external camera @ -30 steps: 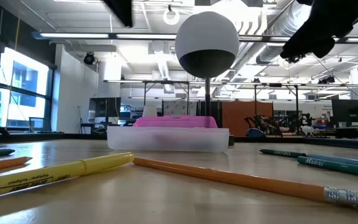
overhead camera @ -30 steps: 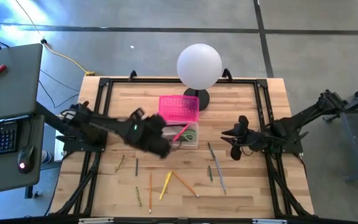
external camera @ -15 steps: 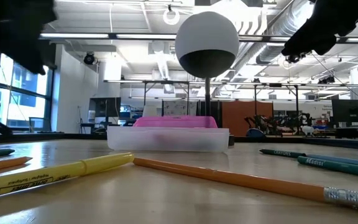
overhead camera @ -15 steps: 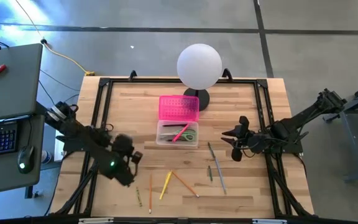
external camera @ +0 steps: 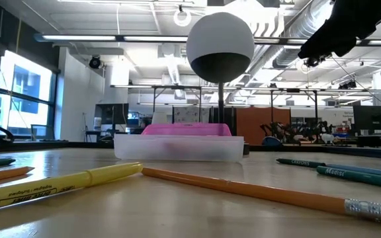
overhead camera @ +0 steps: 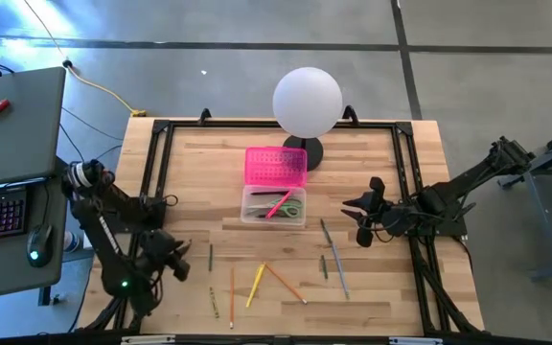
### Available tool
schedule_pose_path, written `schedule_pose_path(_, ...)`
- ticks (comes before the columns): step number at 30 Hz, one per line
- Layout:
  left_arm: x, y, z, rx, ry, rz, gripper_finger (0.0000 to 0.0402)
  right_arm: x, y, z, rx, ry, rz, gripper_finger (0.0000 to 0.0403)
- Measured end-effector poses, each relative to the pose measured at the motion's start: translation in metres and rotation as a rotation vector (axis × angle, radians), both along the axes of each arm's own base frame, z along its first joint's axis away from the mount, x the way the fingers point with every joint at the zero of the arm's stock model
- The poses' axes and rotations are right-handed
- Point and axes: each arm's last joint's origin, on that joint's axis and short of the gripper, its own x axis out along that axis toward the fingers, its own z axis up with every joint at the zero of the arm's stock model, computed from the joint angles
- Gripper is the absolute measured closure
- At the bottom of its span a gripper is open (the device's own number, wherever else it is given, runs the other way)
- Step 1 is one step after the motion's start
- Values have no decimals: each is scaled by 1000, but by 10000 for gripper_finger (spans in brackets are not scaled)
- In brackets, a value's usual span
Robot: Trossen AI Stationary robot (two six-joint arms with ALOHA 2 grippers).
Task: Pick & place school supplies into a supply box
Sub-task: Put the top green crayon into the pink supply box
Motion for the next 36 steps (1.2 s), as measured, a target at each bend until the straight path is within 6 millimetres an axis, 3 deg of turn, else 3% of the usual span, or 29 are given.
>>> schedule_pose_path(7,2,-6,-12,-107,-66,-11,268,0,0,0,0,0,0,320)
schedule_pose_path(11,8,-9,-20,-162,-17,-21,268,0,0,0,-1,3,0,320)
schedule_pose_path(25,12,21,-49,-119,85,71,268,0,0,0,-3,6,1,320)
schedule_pose_path(36,5,28,-70,-198,128,81,268,0,0,0,-9,3,-8,320)
